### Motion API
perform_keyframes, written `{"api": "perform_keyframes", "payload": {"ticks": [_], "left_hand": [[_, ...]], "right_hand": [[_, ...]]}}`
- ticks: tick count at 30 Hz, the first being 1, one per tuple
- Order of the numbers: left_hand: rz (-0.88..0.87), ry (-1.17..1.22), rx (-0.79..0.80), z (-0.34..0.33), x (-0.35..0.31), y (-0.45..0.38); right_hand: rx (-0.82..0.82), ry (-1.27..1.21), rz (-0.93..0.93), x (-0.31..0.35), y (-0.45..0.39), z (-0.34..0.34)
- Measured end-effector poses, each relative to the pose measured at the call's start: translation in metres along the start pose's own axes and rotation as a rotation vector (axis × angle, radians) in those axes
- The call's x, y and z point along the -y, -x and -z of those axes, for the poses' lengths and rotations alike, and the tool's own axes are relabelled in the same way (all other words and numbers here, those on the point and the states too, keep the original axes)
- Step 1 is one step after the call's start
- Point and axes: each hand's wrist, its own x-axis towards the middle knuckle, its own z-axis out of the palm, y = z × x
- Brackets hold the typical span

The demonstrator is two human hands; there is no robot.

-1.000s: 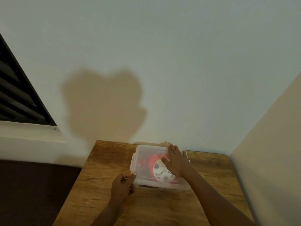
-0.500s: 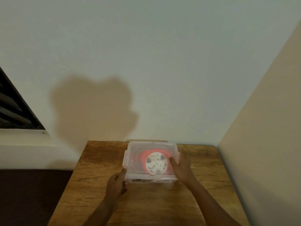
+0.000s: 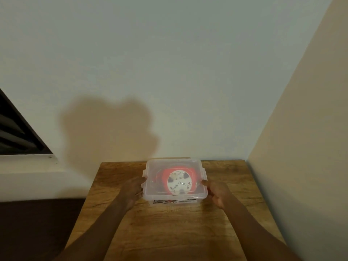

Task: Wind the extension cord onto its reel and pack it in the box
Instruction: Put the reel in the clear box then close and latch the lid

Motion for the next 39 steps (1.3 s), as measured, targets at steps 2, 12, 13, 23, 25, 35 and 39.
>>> {"api": "perform_keyframes", "payload": {"ticks": [2,12,13,23,25,35,39], "left_hand": [[0.051,-0.016,-0.001,0.001,0.003,-0.002],[0.095,0.009,-0.039,0.002,0.018,-0.01],[0.096,0.007,-0.043,0.002,0.018,-0.011],[0.077,0.002,-0.068,-0.001,0.016,-0.008],[0.061,0.011,-0.082,-0.002,0.016,-0.008],[-0.374,-0.224,-0.26,-0.011,0.023,0.003],[-0.409,-0.177,-0.24,-0.012,0.03,0.009]], "right_hand": [[-0.033,0.024,0.065,0.0,0.001,-0.003],[-0.251,0.345,0.413,-0.024,0.01,-0.025],[-0.262,0.356,0.425,-0.025,0.009,-0.026],[-0.414,0.62,0.539,-0.032,0.006,-0.032],[-0.398,0.66,0.597,-0.033,0.008,-0.032],[-0.322,0.61,0.765,-0.045,0.014,-0.03],[-0.305,0.594,0.748,-0.048,0.01,-0.029]]}}
